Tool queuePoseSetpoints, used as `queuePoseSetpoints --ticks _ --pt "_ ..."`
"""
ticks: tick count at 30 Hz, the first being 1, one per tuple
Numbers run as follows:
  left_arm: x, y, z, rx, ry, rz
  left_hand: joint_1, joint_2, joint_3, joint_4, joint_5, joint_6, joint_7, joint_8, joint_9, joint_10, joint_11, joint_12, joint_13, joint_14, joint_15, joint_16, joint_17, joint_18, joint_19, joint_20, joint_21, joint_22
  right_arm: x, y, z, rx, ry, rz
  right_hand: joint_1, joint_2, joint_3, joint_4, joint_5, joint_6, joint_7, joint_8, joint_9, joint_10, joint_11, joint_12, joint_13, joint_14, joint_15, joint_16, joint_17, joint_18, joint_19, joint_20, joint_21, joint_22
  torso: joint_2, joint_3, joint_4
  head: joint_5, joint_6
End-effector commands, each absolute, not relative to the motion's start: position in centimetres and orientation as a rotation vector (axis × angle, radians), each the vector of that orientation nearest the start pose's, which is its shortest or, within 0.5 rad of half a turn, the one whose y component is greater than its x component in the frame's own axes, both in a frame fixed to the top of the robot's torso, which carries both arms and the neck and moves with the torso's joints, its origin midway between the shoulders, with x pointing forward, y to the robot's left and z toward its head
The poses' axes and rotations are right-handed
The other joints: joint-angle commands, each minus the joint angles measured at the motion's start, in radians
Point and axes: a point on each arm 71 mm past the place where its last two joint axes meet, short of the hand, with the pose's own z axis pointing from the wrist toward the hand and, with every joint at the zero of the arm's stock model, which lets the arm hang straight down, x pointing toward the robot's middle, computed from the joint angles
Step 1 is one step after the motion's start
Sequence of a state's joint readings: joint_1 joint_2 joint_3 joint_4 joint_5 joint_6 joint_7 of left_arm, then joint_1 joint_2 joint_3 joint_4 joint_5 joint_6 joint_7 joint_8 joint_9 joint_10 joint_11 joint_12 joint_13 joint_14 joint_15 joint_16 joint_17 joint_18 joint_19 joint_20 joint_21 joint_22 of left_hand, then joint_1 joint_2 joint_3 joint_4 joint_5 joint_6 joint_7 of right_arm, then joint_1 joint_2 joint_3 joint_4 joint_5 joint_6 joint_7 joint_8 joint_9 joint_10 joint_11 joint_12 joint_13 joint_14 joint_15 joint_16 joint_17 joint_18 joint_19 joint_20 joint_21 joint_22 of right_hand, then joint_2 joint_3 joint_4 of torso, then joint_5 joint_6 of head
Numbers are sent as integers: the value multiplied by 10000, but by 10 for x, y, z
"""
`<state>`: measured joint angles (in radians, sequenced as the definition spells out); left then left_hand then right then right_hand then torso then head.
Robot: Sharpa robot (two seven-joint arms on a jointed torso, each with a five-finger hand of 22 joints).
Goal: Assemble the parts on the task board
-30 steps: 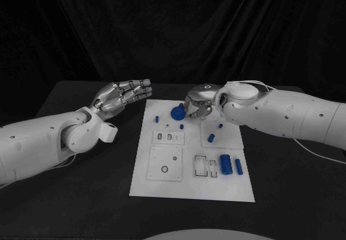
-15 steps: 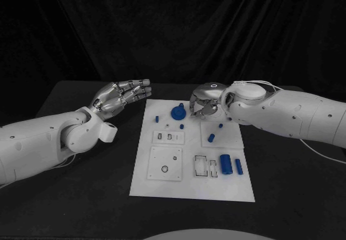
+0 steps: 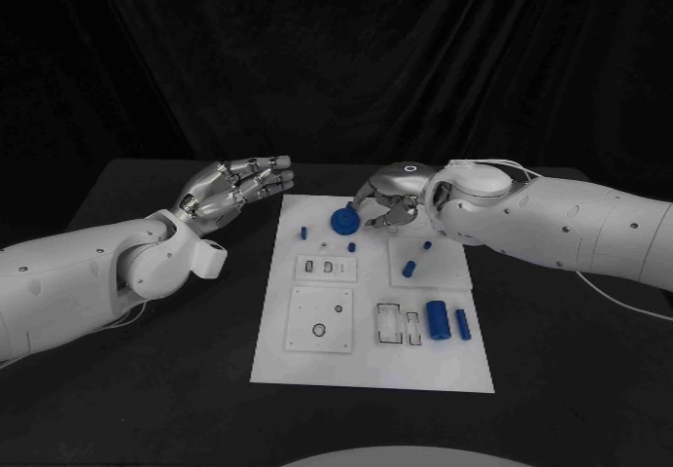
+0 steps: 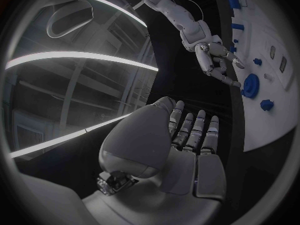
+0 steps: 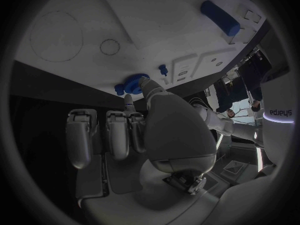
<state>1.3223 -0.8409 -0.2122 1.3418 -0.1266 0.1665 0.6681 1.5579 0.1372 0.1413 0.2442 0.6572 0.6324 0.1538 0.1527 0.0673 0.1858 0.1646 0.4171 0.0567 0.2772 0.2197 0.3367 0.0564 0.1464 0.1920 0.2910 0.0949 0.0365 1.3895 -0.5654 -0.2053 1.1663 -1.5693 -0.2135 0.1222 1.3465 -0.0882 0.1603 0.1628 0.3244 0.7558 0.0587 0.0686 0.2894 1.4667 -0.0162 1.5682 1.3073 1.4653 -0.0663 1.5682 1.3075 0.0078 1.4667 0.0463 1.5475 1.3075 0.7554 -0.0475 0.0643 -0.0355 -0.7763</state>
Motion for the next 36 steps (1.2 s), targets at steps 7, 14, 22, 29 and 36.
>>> queuePoseSetpoints --ticks 7,14,22,29,36 --pt "504 240 -166 -6947 14453 -19161 -20 -104 68 -3 32 -23 14 66 1 -96 -3 49 -4 -65 3 -44 -13 -117 -89 14 -62 -14 552 -142 -172 -5985 16668 5880 -11 -66 26 -46 -44 -434 -45 -93 -250 1041 -113 26 2635 1055 -124 26 2633 -5 885 -100 -13 2537 21 -8 60 -51 27" --pt "504 239 -166 -6942 14457 -19178 -20 -104 68 -3 32 -23 14 66 1 -96 -3 49 -4 -65 3 -44 -13 -117 -89 14 -62 -14 552 -139 -176 -6021 16798 5891 -35 -64 5 -54 -195 -947 -87 -122 -541 1041 -145 26 2635 1055 -151 26 2633 10 853 -128 -62 2518 18 -21 74 -40 11" --pt "504 240 -166 -6952 14453 -19156 -18 -103 93 -7 31 -42 16 63 -2 -107 3 49 -5 -81 2 -55 -15 -118 -100 14 -69 -16 551 -138 -176 -6040 16721 5956 -82 8 -10 -56 -324 572 -36 362 -391 1041 -138 26 2635 1055 -168 26 2633 21 826 -167 -106 2502 17 -20 65 -37 -1" --pt "504 241 -166 -6958 14444 -19146 -18 -103 93 -7 31 -42 16 63 -2 -107 3 49 -5 -81 2 -55 -15 -118 -100 14 -69 -16 551 -142 -175 -6014 16592 5993 -38 66 -64 -175 -343 2239 21 1408 225 1041 -78 26 2635 1055 -89 26 2633 22 826 -94 -107 2503 16 -13 44 -22 -9" --pt "504 242 -167 -6972 14445 -19110 -17 -97 117 -10 31 -38 18 66 -1 -112 11 56 -5 -83 1 -52 -15 -119 -104 14 -73 -17 552 -146 -175 -5935 16500 5949 -45 209 -318 -357 -447 2037 -185 3095 2194 1041 -238 26 2635 1055 -238 26 2633 20 829 -215 -103 2504 20 -7 10 12 -17"
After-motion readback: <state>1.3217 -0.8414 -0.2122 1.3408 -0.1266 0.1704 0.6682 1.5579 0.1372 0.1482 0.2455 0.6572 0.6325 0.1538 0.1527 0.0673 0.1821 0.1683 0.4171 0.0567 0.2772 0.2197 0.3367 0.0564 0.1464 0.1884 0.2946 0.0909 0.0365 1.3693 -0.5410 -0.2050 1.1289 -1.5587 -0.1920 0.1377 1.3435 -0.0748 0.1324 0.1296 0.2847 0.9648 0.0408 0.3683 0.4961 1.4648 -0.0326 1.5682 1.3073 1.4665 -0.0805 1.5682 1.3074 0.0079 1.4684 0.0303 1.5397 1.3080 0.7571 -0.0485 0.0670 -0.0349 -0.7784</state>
